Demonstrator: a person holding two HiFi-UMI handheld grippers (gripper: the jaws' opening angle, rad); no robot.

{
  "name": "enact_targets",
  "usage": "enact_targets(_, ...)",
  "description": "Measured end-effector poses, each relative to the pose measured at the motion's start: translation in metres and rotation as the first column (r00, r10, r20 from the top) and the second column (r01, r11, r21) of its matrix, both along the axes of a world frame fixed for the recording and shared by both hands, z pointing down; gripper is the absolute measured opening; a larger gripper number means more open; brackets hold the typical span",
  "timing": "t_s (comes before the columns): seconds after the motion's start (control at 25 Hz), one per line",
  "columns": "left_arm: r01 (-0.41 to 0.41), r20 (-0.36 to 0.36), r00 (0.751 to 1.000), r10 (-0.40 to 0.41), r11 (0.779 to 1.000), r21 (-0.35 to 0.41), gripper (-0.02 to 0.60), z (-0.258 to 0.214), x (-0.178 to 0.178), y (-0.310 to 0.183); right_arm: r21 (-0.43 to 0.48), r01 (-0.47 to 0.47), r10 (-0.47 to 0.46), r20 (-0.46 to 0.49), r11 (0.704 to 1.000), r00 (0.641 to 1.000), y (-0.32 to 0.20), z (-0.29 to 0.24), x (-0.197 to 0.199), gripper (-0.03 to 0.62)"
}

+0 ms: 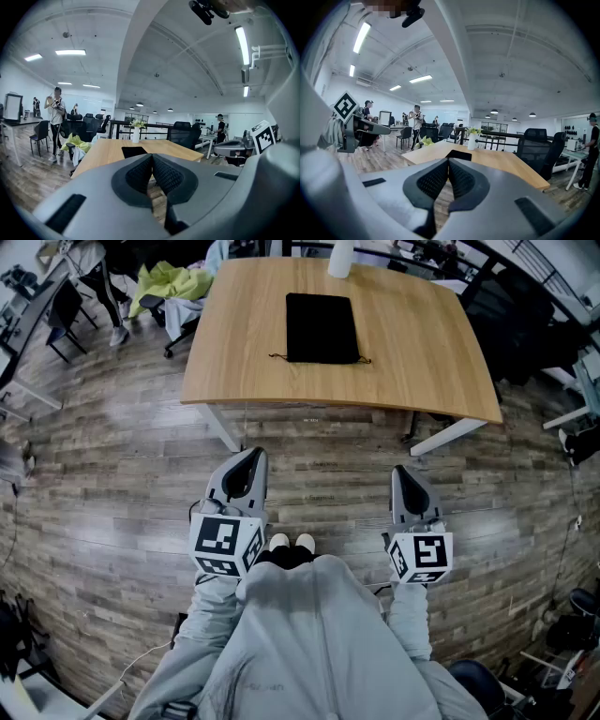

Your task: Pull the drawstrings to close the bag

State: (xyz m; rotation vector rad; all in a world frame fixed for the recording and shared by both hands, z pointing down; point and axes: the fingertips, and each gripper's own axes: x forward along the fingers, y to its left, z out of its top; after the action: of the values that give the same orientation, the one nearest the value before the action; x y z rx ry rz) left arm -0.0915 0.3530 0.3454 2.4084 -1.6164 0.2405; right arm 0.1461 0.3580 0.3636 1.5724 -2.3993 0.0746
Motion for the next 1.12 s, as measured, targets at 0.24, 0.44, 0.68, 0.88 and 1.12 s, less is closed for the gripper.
enact_targets(0.24, 0.005, -0.005, 1.0, -0.005, 1.0, -0.008, 0.026, 0.005, 0.013, 0.001, -0.01, 0.014, -0.014, 0.014, 1.0, 1.0, 0.0, 0.004, 0.01, 0.023)
enact_targets(0.44, 0.009, -0.004, 1.0, -0.009, 1.0, -0.03, 0.026, 0.013, 0.017, -0.011, -0.014, 0.023, -0.023, 0.019, 1.0, 1.0, -0.011, 0.008, 0.012, 0.023)
enact_targets(0.68, -0.016, 0.021, 1.0, 0.016, 1.0, -0.015, 0.026, 0.015, 0.017, -0.066, -0.015, 0.004, -0.004, 0.03, 1.0, 1.0, -0.062, 0.014, 0.012, 0.023)
enact_targets(0.88, -0.035, 0.016, 0.999, 0.035, 0.999, 0.005, 0.026, 0.007, 0.001, -0.131, 0.016, 0.003, -0.003, 0.018, 1.0, 1.0, -0.124, 0.005, -0.007, 0.023)
enact_targets(1.12, -0.033, 0.019, 0.999, 0.032, 0.999, 0.028, 0.026, -0.005, -0.037, -0.207, 0.024, -0.02, 0.02, 0.002, 1.0, 1.0, -0.19, -0.004, -0.032, 0.023)
